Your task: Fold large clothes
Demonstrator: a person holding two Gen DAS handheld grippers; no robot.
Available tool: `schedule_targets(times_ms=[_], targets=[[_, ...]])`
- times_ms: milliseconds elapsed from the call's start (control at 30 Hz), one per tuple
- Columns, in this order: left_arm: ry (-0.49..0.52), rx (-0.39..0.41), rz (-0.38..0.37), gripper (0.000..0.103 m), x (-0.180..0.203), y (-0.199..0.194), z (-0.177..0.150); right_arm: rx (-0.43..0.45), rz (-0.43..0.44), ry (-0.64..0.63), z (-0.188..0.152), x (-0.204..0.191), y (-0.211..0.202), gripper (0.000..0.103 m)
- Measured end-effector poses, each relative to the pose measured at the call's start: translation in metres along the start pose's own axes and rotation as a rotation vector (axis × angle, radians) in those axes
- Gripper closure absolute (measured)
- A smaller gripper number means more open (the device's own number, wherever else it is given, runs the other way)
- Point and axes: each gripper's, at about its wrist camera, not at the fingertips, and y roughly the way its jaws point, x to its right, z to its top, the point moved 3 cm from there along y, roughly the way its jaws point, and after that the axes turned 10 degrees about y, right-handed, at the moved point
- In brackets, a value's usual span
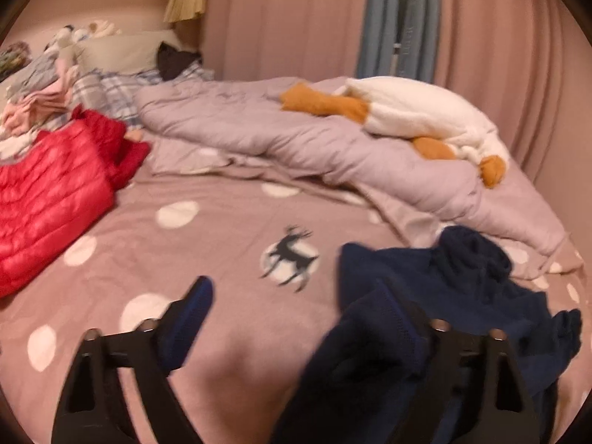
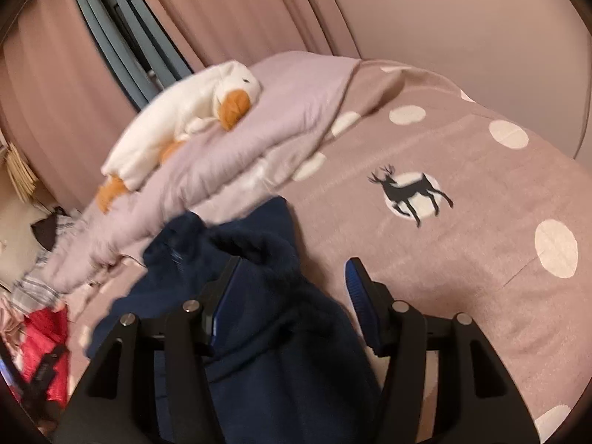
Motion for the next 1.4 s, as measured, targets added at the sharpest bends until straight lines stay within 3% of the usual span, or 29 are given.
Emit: schedule_targets(times_ms=[33,67,100,133,233,300,367,400,433,500,633,700,1000,1400], targets=[[0.016,-0.003,-0.019,0.037,0.009,0.005,0.003,0.005,0.023,-0.031,-0.001,-0.014,0.004,0.057],[0.039,-0.032,-0.035,0.050,0.020,0.016,0.005,-0.004,0.041,-0.067,-0.003,-0.026,0.010,0.081],[0.055,-0.066,-0.031,0.056,0.027,0.026,0.004,-0.026,0.058,-0.095,-0.006,-0.037,0.015,0.092],[0.078,-0.102,-0.017,0.065,0.035,0.038,0.001,-0.057,0.072,-0.108,-0.011,-0.044,0.025,0.097],[0.131,-0.129,-0.011,0.066,0.049,0.061,-0.022,-0.147,0.083,-0.154,-0.029,-0.061,0.065,0.095],[0.169,-0.168,-0.009,0.065,0.050,0.076,-0.045,-0.165,-0.005,-0.208,-0.041,-0.055,0.090,0.100],[0.115,-0.106,-0.065,0.053,0.038,0.071,-0.057,-0.227,-0.092,-0.190,-0.054,-0.032,0.113,0.103],[0.094,-0.106,-0.066,0.049,0.031,0.068,-0.056,-0.251,-0.056,-0.137,-0.059,-0.017,0.118,0.103],[0.070,-0.106,-0.072,0.043,0.024,0.069,-0.057,-0.223,0.019,-0.100,-0.060,-0.005,0.114,0.103],[0.054,-0.124,-0.080,0.040,0.022,0.074,-0.060,-0.206,0.069,-0.093,-0.062,0.003,0.107,0.103],[0.113,-0.099,-0.017,0.040,0.035,0.067,-0.059,-0.177,0.018,-0.143,-0.066,-0.004,0.108,0.103],[0.108,-0.100,-0.021,0.040,0.035,0.069,-0.059,-0.153,-0.009,-0.172,-0.069,-0.009,0.108,0.103],[0.093,-0.105,-0.020,0.036,0.031,0.073,-0.058,-0.169,0.091,-0.071,-0.064,0.007,0.108,0.103],[0.123,-0.087,0.012,0.040,0.036,0.069,-0.058,-0.151,0.056,-0.112,-0.069,0.000,0.107,0.103]])
